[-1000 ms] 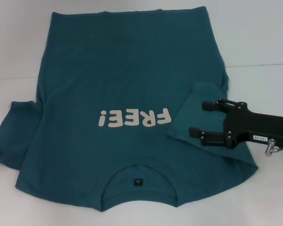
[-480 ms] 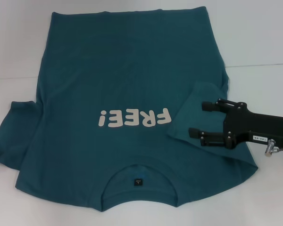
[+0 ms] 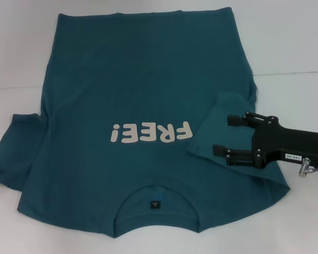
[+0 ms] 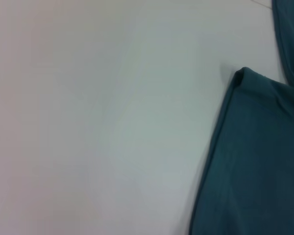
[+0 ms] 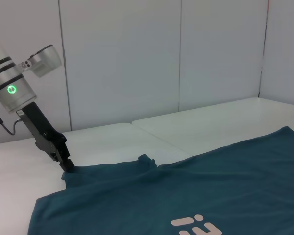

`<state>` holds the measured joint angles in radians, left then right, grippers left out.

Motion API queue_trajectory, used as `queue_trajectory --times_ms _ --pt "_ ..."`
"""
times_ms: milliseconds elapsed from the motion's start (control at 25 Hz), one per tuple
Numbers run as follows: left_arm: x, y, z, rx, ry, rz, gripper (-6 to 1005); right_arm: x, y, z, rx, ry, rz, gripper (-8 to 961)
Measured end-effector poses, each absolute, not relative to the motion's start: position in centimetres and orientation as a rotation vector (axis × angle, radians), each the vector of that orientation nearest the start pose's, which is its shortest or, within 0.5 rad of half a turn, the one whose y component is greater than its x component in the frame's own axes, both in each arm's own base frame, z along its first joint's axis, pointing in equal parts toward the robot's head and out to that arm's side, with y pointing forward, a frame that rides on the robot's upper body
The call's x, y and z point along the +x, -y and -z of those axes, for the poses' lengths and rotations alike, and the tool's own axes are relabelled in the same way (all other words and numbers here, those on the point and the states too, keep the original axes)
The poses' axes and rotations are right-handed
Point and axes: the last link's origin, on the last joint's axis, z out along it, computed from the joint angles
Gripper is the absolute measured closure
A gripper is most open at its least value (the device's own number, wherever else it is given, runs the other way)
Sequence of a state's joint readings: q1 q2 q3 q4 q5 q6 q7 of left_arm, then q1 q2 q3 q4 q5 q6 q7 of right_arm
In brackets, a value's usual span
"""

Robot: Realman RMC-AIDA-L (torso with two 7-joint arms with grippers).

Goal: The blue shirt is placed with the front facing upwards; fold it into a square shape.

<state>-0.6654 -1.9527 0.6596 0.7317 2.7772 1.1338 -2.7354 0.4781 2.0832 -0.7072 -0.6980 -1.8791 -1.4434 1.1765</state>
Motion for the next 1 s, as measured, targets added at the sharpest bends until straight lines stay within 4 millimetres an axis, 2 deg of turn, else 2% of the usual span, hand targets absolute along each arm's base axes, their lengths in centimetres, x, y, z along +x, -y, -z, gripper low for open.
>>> queue_trajectory --times_ms 1000 --pt "-33.95 -39.53 -7.35 -1.739 1.692 -0.073 965 27.25 -34.05 -1.34 -2.557 -0.379 -0.653 38"
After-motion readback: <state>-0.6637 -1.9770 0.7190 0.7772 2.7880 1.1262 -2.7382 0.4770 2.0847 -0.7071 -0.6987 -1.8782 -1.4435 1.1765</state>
